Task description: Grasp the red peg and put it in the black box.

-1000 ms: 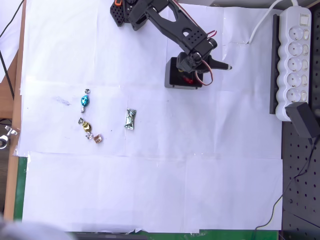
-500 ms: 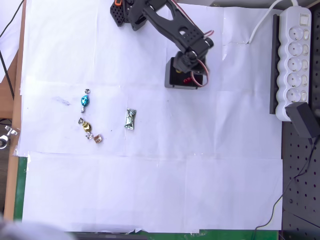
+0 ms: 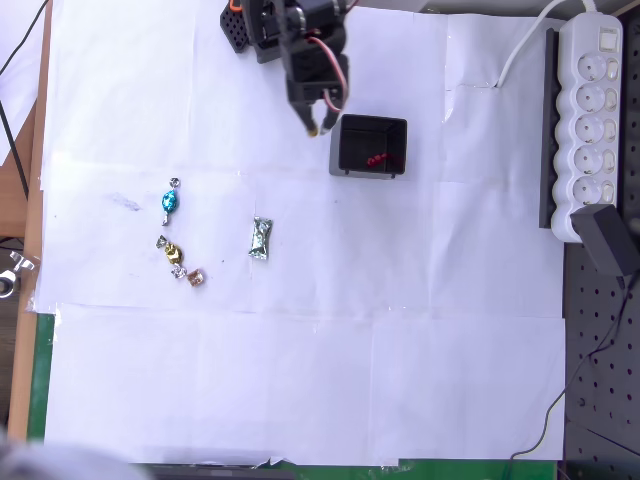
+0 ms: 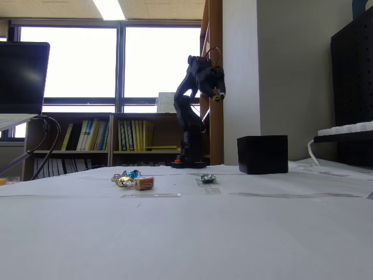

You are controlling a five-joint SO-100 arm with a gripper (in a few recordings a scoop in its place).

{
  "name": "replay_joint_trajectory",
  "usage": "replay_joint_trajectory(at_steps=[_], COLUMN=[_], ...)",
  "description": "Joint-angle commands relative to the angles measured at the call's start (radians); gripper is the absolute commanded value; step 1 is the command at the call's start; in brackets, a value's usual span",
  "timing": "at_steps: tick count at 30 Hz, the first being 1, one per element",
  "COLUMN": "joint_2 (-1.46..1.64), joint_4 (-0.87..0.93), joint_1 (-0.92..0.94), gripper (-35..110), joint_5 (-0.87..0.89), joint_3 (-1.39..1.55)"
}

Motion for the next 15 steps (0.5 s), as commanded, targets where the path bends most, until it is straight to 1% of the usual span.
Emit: replay_joint_trajectory(at_steps=[1,3,4,9,15], joint_2=[-0.207,-0.279,-0.308,-0.512,-0.689], joint_4=[-0.259,-0.342,-0.354,-0.356,-0.354], joint_1=[0.055,0.08,0.091,0.13,0.178], gripper=[0,0,0,0,0], joint_5=[-0.121,-0.16,-0.176,-0.235,-0.295], joint_3=[-0.35,-0.503,-0.558,-0.818,-1.068])
